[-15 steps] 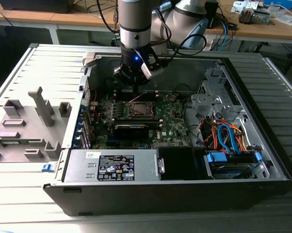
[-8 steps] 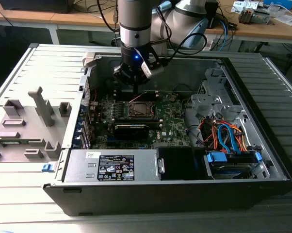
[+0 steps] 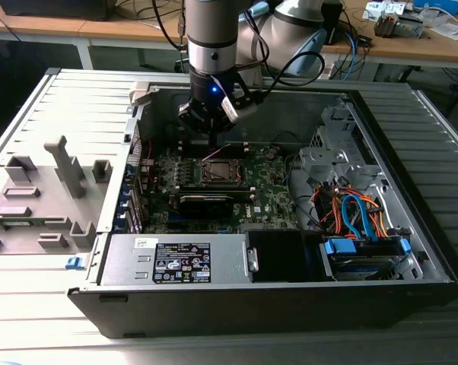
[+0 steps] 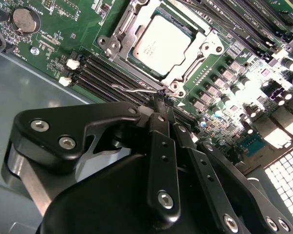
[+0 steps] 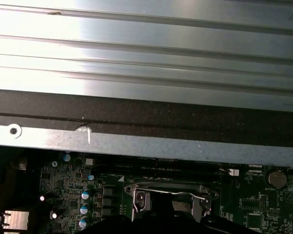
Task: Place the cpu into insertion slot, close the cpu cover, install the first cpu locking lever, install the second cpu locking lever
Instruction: 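Install the first cpu locking lever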
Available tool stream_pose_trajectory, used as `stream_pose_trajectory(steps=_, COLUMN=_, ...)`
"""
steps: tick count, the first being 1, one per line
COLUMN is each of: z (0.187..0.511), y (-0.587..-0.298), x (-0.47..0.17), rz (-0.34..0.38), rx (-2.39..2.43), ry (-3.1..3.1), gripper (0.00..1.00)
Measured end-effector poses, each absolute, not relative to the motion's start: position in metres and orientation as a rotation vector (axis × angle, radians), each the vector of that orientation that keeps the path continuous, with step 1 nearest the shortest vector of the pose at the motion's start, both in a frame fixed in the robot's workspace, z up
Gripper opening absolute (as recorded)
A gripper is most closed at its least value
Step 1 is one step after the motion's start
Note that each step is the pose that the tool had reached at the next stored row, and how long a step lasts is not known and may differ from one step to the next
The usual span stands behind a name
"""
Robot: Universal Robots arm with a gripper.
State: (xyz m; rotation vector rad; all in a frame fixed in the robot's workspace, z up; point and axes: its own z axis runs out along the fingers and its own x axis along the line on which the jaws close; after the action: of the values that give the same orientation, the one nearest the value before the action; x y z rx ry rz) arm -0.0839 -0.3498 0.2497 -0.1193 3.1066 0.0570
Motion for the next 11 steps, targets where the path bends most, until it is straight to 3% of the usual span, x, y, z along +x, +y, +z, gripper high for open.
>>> stream_pose_trajectory(steps=11, z=0.239, y=-0.345, x=-0.084, rz=0.058, rx=-0.155, ry=3.105, gripper=0.11)
